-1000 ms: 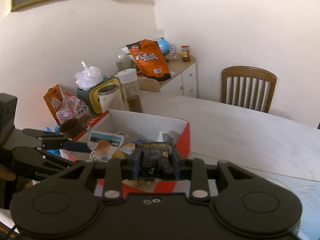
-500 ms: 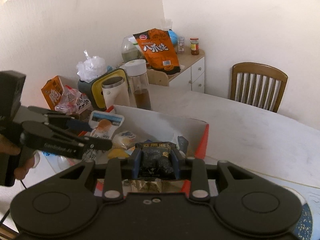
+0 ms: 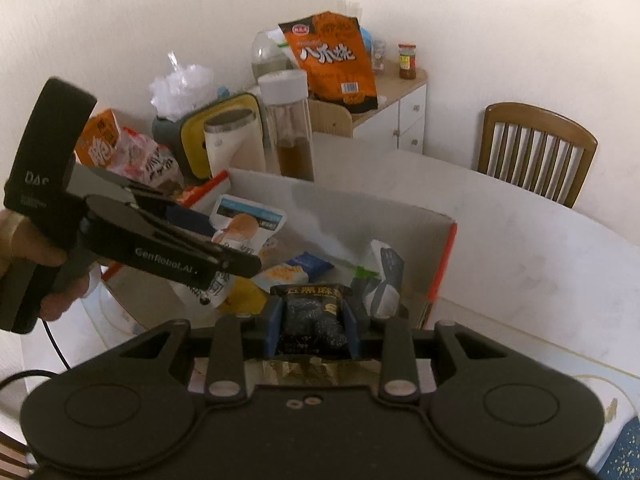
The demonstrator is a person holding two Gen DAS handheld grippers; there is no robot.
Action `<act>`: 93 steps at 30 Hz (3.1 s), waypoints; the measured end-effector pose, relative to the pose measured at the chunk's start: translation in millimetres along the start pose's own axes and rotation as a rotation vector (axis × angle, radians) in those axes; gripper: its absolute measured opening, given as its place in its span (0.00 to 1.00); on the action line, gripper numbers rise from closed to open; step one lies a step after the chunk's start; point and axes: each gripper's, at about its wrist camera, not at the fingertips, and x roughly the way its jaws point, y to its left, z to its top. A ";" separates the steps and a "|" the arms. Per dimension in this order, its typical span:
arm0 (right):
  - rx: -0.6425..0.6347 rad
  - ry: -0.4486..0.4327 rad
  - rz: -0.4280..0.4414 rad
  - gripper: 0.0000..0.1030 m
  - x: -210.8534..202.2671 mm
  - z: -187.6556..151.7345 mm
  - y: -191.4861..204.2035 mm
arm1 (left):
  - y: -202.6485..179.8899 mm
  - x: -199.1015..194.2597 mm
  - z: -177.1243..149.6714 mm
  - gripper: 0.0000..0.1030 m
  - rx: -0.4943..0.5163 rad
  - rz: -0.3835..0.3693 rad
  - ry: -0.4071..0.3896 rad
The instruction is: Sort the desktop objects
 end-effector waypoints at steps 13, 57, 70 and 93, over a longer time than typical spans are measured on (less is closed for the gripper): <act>-0.059 0.050 -0.012 0.31 30.7 -8.2 5.5 | -2.6 37.2 5.4 0.66 0.030 0.003 0.071; -0.064 0.057 0.062 0.52 7.4 -14.8 3.7 | -14.1 10.6 5.5 0.78 -0.005 -0.008 0.043; -0.025 0.027 0.045 0.52 -14.4 -18.6 -1.0 | -30.8 -32.8 -13.9 0.81 -0.058 0.010 -0.014; -0.001 -0.073 0.019 0.80 -58.6 -31.5 -2.7 | -60.8 -75.2 -43.3 1.00 -0.063 0.055 -0.107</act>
